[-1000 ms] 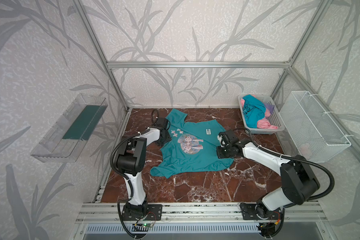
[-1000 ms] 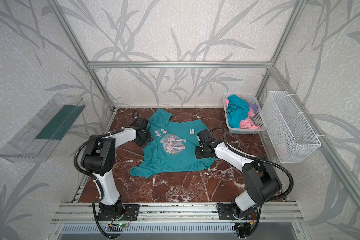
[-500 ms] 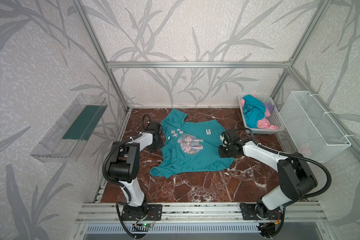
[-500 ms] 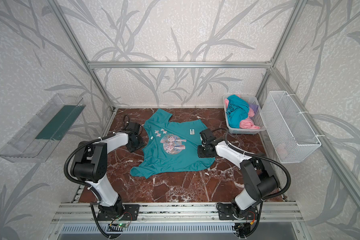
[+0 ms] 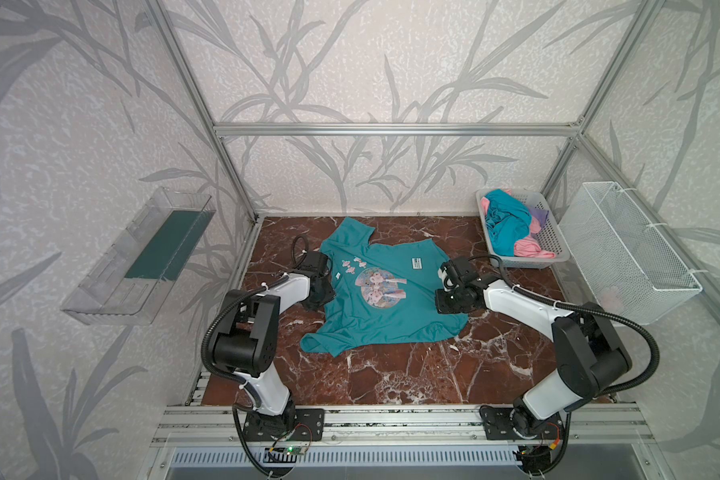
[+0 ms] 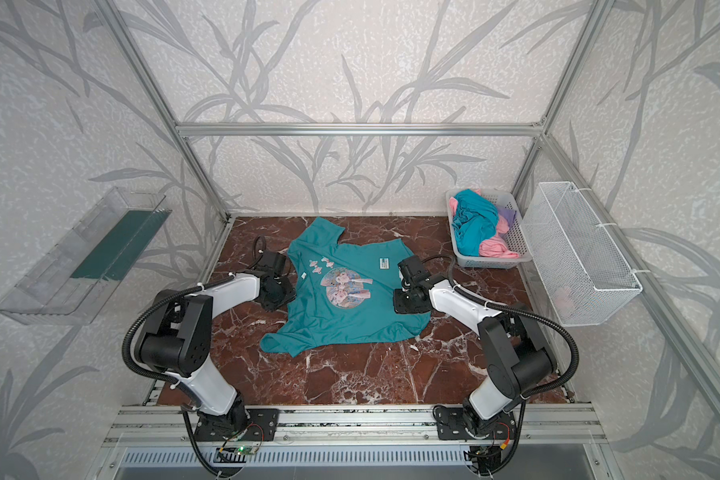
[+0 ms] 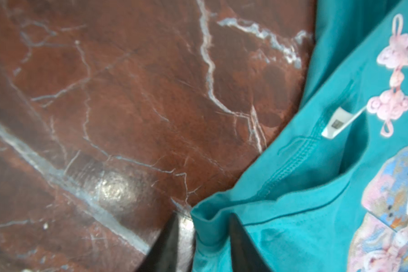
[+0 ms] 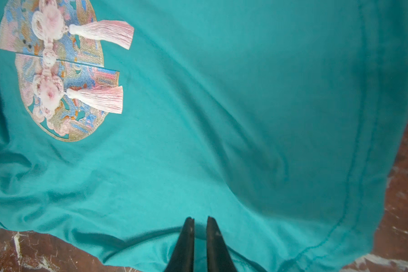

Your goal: Fold and stack the t-shirts

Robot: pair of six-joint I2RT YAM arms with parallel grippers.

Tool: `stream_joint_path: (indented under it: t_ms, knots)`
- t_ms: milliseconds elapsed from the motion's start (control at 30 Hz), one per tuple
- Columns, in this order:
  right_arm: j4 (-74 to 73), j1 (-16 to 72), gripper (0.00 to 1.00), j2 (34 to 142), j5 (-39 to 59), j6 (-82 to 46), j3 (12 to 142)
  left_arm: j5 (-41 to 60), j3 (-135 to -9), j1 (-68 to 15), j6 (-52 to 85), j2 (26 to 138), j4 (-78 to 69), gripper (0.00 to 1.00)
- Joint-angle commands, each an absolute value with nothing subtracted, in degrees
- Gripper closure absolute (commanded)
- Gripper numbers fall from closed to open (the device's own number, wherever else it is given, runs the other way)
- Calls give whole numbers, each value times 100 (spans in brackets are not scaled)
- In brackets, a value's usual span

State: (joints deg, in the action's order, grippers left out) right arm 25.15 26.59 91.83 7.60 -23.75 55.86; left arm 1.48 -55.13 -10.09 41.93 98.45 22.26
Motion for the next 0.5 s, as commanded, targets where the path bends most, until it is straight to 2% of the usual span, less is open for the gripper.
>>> stream_joint_path:
  t_ms: [0, 67, 233, 433, 467]
  knots:
    - [2564, 2651, 86, 9202, 748, -2356, 5696, -20, -5388, -1046, 4351, 9854, 2628, 90]
    - [2532, 2638, 86, 9202, 721, -2371, 5670, -200, -5399, -1013, 4350, 9683, 2865, 100]
    - [2483, 2630, 86, 9263, 721, -2443, 5634, -628, -5268, -967, 4514, 9230, 3454, 100]
    - [2448, 2604, 87, 9294, 720, -2444, 5574, -575, -4730, -949, 4923, 8889, 3649, 100]
    - [2423, 2594, 87, 9306, 737, -2443, 5564, -563, -4652, -951, 4955, 8872, 3636, 97]
